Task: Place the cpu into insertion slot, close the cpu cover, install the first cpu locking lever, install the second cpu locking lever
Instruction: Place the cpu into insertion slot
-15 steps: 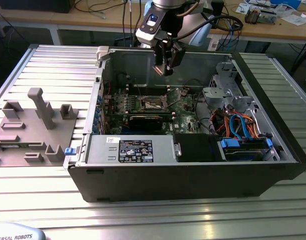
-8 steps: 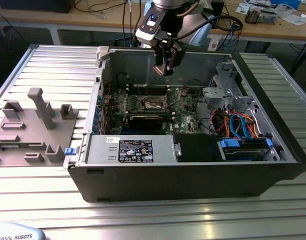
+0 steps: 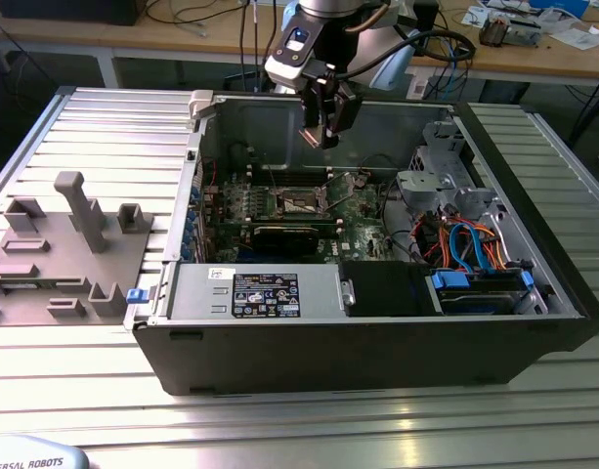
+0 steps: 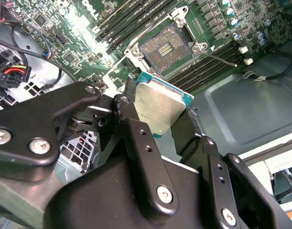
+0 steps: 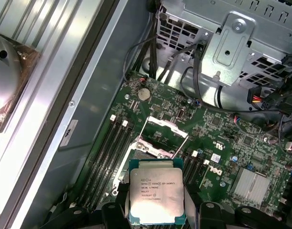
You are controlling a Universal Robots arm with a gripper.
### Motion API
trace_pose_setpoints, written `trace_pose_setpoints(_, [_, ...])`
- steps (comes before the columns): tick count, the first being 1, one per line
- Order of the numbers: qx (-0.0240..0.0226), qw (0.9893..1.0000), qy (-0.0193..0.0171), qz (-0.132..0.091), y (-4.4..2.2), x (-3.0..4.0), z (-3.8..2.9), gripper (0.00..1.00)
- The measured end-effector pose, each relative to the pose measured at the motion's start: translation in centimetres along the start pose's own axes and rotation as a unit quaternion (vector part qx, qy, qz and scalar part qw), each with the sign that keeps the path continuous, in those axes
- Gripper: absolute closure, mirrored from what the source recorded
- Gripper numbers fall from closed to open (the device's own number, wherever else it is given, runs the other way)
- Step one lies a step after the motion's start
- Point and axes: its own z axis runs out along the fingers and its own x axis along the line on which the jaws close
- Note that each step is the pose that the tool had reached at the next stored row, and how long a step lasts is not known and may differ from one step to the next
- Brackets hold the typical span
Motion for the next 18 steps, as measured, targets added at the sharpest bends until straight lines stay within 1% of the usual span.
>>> trace_pose_setpoints(18, [-0.0001,1.0,-0.0005,0.008,0.0,0.0,0.04,0.46])
